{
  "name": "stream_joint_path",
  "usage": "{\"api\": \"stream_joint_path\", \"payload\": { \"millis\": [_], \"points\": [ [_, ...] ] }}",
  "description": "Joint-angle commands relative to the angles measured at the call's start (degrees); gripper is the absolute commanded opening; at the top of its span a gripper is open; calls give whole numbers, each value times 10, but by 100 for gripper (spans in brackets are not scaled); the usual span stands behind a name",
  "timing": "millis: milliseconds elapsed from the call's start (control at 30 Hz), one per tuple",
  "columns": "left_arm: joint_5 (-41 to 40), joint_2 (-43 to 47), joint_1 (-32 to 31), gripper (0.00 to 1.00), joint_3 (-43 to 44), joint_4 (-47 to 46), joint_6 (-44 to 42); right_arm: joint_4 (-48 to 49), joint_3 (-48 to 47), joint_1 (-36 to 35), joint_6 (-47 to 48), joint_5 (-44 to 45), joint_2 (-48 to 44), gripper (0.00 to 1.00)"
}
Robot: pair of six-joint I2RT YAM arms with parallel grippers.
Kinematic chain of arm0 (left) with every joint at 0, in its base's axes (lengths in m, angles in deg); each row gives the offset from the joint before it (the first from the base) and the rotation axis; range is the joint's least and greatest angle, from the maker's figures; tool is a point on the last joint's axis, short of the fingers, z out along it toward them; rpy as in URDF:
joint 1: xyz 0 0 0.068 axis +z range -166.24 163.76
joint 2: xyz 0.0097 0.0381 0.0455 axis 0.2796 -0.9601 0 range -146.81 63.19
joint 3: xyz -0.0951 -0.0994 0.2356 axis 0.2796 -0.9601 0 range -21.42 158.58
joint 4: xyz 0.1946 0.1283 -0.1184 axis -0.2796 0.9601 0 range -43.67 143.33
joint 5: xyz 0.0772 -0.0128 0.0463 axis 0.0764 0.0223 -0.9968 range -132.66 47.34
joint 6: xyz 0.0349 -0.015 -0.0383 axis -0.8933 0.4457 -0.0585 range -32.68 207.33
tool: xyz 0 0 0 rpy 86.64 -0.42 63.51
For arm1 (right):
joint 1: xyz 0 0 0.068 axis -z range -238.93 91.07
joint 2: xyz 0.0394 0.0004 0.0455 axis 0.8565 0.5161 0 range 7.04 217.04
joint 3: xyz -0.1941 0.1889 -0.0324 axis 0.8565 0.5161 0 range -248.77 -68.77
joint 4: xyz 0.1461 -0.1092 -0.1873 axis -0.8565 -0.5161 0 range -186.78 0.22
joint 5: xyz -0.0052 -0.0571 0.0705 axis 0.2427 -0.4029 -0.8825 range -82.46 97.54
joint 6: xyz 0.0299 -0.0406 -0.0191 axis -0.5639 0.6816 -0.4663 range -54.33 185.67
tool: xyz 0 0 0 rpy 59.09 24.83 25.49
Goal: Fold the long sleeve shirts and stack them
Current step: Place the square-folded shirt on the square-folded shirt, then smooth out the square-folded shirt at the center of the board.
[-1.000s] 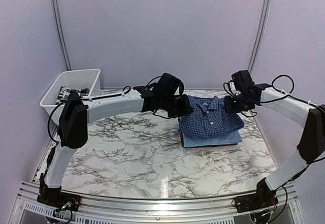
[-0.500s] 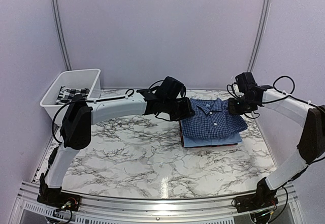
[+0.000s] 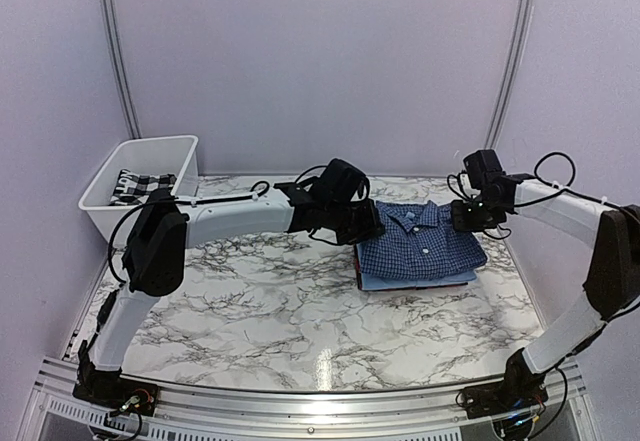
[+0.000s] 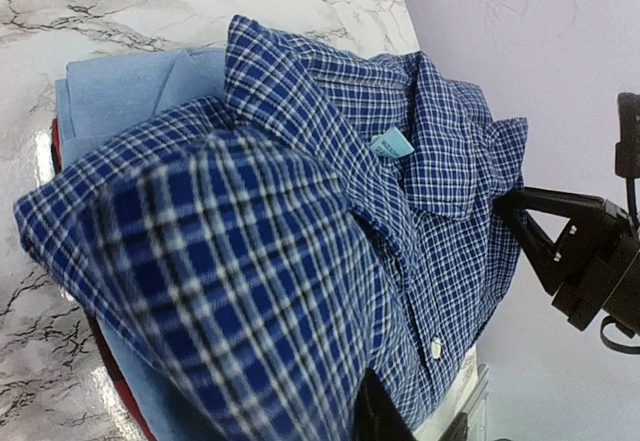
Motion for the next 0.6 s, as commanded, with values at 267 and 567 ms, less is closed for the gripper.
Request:
{"api": "stream_joint_path", "payload": {
  "millis": [267,567],
  "points": [
    [-79,67,14,84,-46,19,-62,2,-21,11,1,-16,-48,45],
    [-104,118,15,85,-93,21,-102,55,5,-52,-36,-95,-49,48]
  ]
}}
